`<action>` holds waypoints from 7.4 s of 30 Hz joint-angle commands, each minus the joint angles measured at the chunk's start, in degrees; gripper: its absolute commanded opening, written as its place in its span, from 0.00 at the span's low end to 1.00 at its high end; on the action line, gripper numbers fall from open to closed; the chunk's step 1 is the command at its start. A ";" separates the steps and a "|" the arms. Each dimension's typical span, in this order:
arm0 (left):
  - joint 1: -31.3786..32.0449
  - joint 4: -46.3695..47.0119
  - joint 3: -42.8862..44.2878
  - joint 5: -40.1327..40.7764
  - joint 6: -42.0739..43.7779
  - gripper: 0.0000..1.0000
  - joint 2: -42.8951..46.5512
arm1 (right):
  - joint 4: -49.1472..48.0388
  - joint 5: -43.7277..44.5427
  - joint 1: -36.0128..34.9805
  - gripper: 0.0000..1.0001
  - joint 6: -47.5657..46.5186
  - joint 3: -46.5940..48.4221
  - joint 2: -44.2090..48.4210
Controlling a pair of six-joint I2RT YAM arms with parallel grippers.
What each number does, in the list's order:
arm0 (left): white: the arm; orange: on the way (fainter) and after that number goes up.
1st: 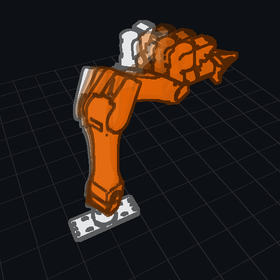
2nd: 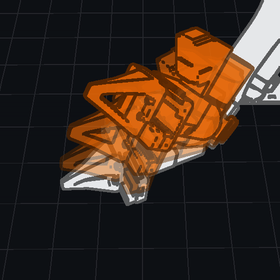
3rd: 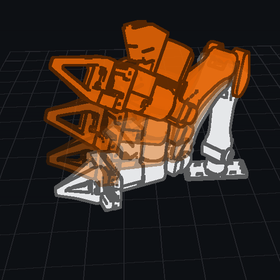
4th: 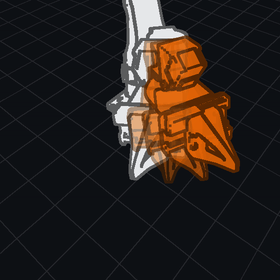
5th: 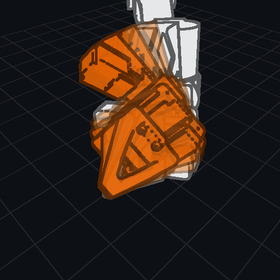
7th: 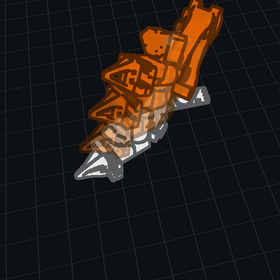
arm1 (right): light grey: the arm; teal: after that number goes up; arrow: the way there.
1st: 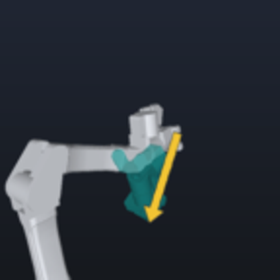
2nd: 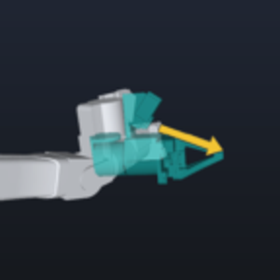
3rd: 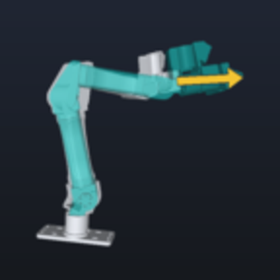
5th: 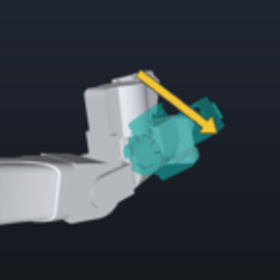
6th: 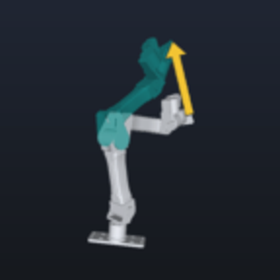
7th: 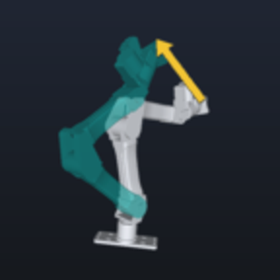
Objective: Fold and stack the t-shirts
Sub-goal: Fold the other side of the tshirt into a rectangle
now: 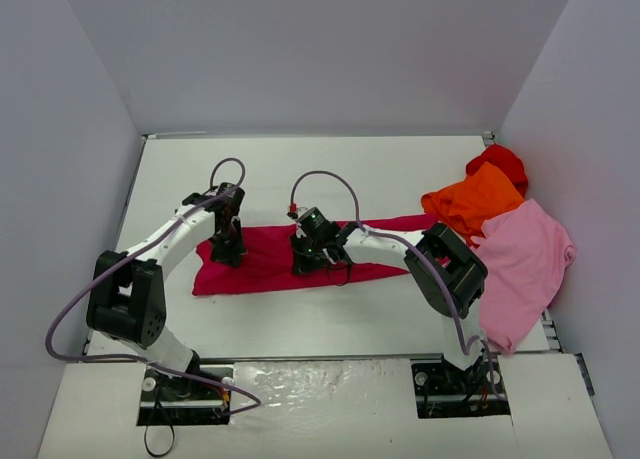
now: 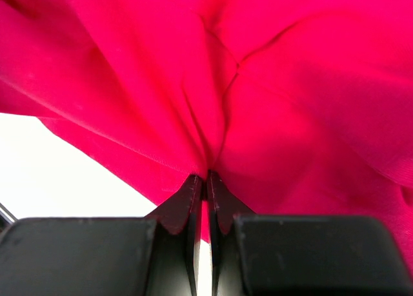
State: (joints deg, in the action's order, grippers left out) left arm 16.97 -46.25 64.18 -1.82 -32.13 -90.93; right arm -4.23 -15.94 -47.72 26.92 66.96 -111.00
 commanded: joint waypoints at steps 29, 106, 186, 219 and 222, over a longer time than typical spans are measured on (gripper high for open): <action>0.17 -5.30 2.66 1.82 2.37 0.00 6.82 | 3.26 -3.19 -0.35 0.00 0.15 -1.32 10.43; 0.43 12.24 12.42 2.10 -0.02 0.00 -16.78 | 1.24 4.57 -10.36 0.00 -7.64 29.98 -15.18; -3.08 15.14 1.76 -3.69 -3.41 0.00 -4.32 | -1.98 12.33 -15.46 0.00 -5.38 6.52 -5.43; -3.17 16.51 10.04 -4.41 -0.82 0.00 -23.99 | 3.00 19.76 -15.31 0.32 -7.01 23.88 -10.04; -3.09 16.95 8.67 -4.95 -0.82 0.00 -23.16 | 3.00 18.97 -14.96 0.32 -7.32 26.60 -12.85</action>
State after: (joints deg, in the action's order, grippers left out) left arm 13.05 -33.34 76.97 -8.03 -33.23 -111.07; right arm -0.70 2.76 -63.33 20.97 89.58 -121.60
